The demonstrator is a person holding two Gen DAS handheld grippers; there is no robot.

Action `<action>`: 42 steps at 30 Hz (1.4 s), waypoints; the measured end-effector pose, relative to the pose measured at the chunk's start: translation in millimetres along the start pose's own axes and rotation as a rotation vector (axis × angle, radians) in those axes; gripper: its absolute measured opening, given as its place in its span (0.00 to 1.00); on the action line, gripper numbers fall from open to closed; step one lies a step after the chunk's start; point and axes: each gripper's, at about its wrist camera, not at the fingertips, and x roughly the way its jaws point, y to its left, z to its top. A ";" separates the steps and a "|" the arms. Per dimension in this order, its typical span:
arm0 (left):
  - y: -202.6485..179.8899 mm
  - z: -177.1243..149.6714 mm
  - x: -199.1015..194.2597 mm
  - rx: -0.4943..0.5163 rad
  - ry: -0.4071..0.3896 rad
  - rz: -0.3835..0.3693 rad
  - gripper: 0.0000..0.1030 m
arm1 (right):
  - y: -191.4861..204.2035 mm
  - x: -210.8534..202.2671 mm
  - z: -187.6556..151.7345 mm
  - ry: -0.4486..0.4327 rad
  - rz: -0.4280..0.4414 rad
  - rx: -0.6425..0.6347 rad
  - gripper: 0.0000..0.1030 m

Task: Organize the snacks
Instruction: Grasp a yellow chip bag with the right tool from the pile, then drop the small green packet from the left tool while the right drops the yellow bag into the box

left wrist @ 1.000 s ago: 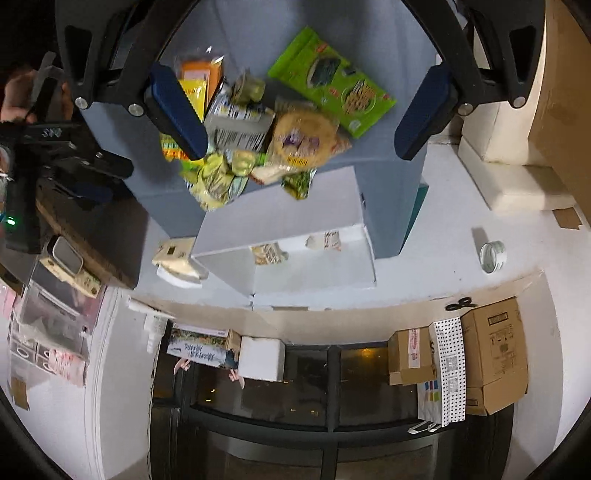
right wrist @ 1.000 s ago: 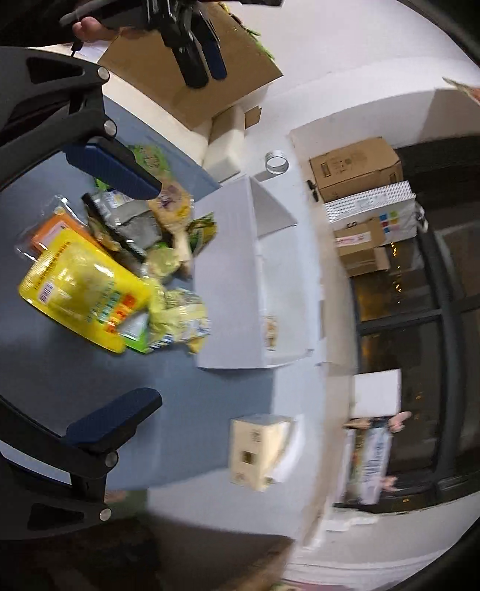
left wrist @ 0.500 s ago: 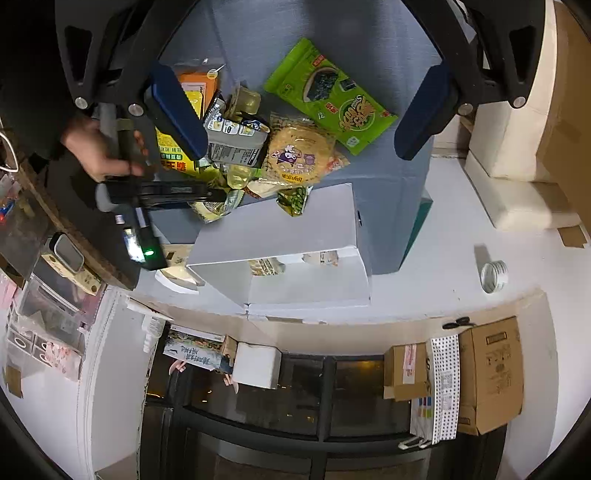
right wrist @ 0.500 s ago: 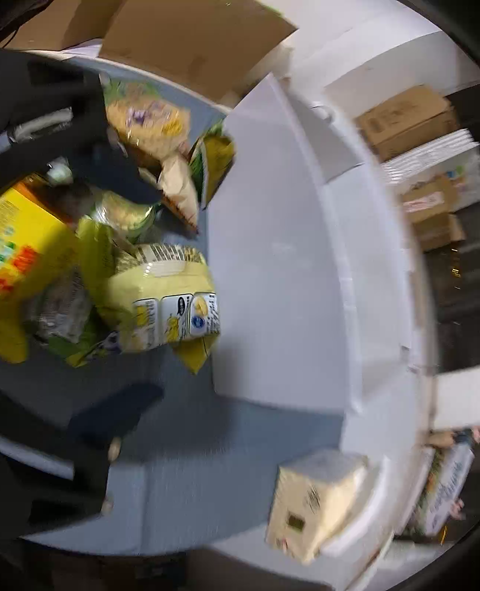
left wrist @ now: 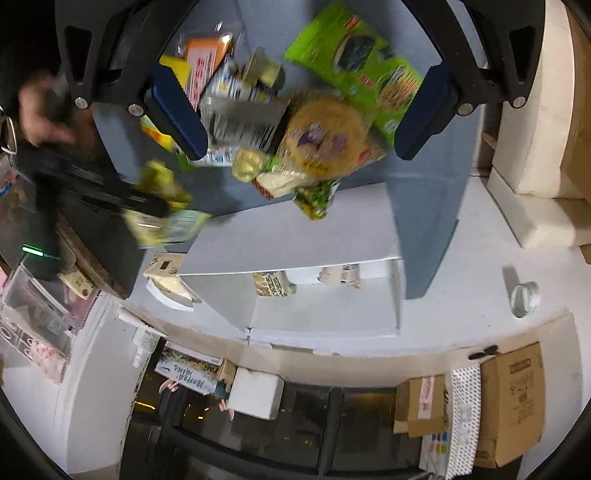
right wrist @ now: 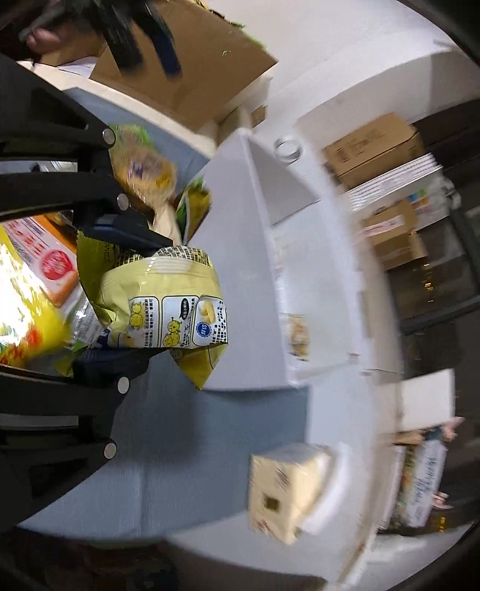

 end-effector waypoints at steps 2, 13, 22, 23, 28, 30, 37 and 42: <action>-6.9 9.9 24.8 -0.007 0.034 0.015 1.00 | 1.6 -27.6 -4.8 -0.044 0.010 0.002 0.48; -0.3 31.6 143.9 -0.195 0.242 0.200 0.82 | -1.8 -98.0 -36.6 -0.133 0.015 0.029 0.48; -0.2 28.6 135.9 -0.153 0.183 0.234 0.41 | -10.6 -92.4 -53.1 -0.110 0.027 0.071 0.48; -1.4 27.3 127.9 -0.153 0.171 0.218 0.41 | -9.7 -92.0 -53.2 -0.108 0.028 0.068 0.48; -10.9 21.2 68.1 -0.092 0.056 0.116 0.41 | -1.5 -90.9 -51.9 -0.111 0.033 0.046 0.48; -15.8 19.2 38.1 -0.054 -0.005 0.077 0.41 | 2.8 -87.7 -47.0 -0.108 0.039 0.037 0.48; -1.7 57.5 -31.4 -0.020 -0.154 0.020 0.41 | 28.3 -64.6 21.7 -0.137 0.085 -0.036 0.48; 12.3 116.2 -19.9 -0.011 -0.165 0.055 0.41 | 29.0 -19.2 96.9 -0.124 0.033 -0.032 0.49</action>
